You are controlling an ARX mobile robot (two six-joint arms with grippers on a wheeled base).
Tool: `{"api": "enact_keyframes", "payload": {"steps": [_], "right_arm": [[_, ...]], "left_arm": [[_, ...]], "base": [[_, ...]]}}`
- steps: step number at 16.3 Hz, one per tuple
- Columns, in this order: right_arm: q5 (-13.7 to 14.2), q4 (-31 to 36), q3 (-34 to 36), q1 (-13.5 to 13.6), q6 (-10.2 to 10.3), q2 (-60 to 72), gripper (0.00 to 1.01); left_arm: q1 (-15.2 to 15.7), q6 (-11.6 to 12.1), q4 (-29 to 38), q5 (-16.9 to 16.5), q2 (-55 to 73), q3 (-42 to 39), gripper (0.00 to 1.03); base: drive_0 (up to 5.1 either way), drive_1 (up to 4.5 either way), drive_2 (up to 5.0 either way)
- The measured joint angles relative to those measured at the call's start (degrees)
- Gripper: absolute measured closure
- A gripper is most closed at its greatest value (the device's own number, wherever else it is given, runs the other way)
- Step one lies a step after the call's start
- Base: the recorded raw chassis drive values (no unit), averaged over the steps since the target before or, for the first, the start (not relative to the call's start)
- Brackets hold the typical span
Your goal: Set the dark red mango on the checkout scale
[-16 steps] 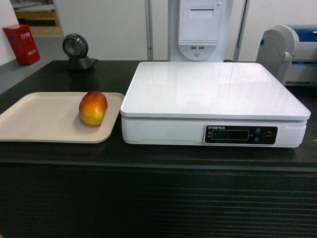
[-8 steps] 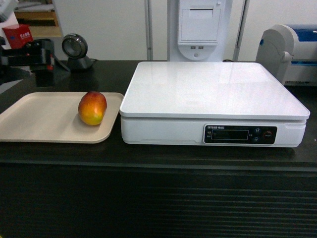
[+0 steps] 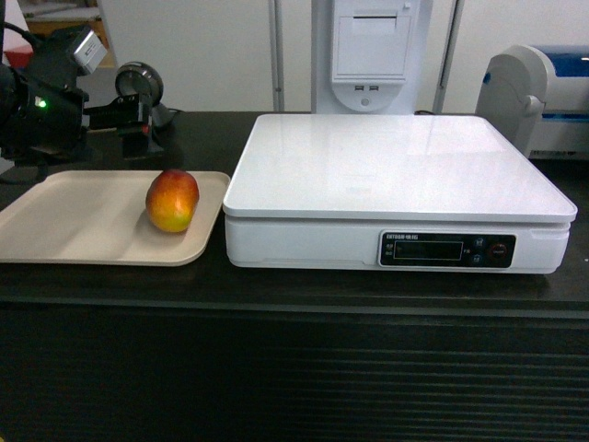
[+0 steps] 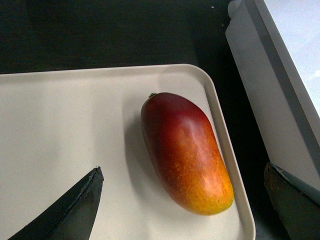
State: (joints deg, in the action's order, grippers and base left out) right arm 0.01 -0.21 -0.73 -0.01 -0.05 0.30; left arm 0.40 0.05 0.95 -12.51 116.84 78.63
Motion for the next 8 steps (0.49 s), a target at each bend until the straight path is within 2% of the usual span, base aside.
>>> {"api": "enact_keyframes", "payload": {"steps": [4,8], "right_arm": [[0.0,0.0,0.0,0.0,0.0,0.0,0.03],[0.0,0.0,0.0,0.0,0.0,0.0,0.03]], "left_arm": [[-0.2,-1.7,-8.6,0.1,7.8,11.8,0.05],[-0.5,-2.9,-11.9,0.5,12.4,17.2,0.05]], "base": [[0.0,0.0,0.0],[0.0,0.0,0.0]]}}
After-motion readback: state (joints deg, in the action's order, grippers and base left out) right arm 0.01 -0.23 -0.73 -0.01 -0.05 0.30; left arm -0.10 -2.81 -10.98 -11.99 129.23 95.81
